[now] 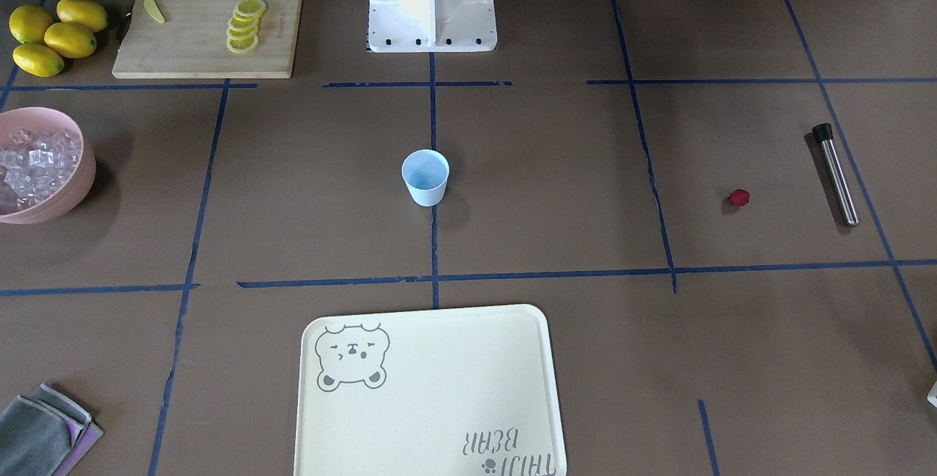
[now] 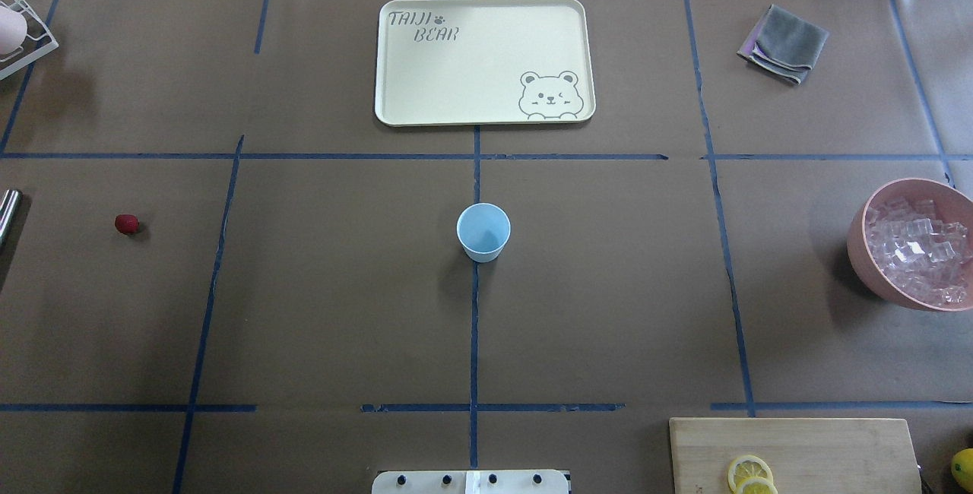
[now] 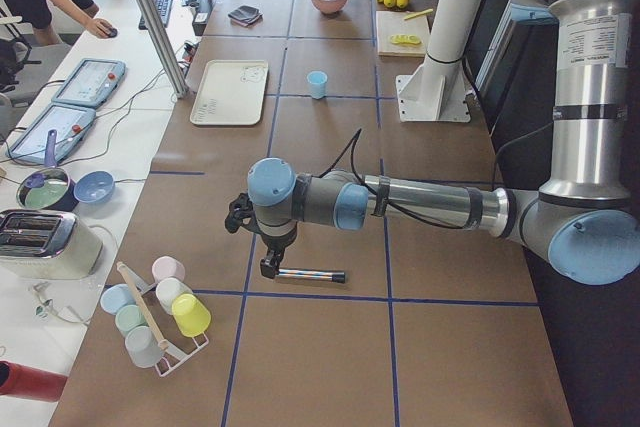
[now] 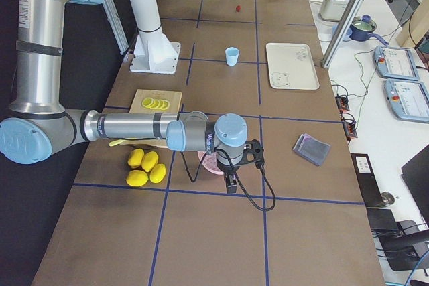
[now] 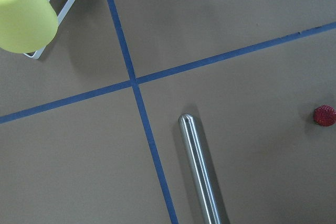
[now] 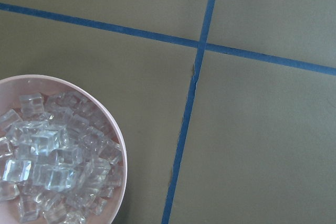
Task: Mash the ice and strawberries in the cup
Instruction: 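Lower the right gripper into the pink bowl and grasp an ice cube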
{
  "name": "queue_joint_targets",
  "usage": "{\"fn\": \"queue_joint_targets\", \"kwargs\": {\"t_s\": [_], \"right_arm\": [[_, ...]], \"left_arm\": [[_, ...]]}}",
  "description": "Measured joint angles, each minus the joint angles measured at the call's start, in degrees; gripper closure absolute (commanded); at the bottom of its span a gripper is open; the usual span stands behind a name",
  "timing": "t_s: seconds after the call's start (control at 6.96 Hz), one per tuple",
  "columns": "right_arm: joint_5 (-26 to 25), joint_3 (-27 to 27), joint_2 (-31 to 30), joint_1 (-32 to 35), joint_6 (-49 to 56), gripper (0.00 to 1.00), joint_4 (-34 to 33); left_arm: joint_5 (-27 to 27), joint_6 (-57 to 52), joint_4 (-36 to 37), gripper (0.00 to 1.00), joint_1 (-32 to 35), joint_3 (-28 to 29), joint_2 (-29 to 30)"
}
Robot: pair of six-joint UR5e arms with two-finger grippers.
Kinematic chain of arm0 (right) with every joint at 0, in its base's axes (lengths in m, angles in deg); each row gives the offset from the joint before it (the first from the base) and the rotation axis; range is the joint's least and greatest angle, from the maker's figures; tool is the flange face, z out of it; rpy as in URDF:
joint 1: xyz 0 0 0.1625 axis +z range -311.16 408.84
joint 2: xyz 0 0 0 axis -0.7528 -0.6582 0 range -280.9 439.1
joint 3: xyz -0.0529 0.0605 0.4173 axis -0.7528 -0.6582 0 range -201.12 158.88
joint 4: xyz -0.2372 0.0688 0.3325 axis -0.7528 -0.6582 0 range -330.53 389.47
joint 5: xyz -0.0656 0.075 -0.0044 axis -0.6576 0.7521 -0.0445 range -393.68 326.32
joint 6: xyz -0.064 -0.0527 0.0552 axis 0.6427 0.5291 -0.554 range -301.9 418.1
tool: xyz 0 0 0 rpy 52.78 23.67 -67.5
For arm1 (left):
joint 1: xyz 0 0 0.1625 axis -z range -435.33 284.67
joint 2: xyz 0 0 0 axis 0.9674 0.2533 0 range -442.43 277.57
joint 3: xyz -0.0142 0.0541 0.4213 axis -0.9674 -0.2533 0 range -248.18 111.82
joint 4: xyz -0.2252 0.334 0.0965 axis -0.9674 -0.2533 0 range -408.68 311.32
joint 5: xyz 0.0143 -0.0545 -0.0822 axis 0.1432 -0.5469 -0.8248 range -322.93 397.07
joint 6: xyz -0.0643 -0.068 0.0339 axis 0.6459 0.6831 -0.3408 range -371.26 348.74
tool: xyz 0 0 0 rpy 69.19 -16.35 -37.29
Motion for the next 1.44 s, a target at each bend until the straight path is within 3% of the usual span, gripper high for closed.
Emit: {"fn": "queue_joint_targets", "kwargs": {"t_s": [0.86,1.44], "right_arm": [[0.0,1.8,-0.1,-2.0,-6.8,0.01,0.0],[-0.7,6.0,0.7,-11.8,-14.5,0.01,1.9]], "left_arm": [[0.1,0.3,-1.1,0.00,-0.2,-1.5,-1.9],[-0.4,0.3,-1.4,0.00,-0.2,-1.7,-3.2]]}}
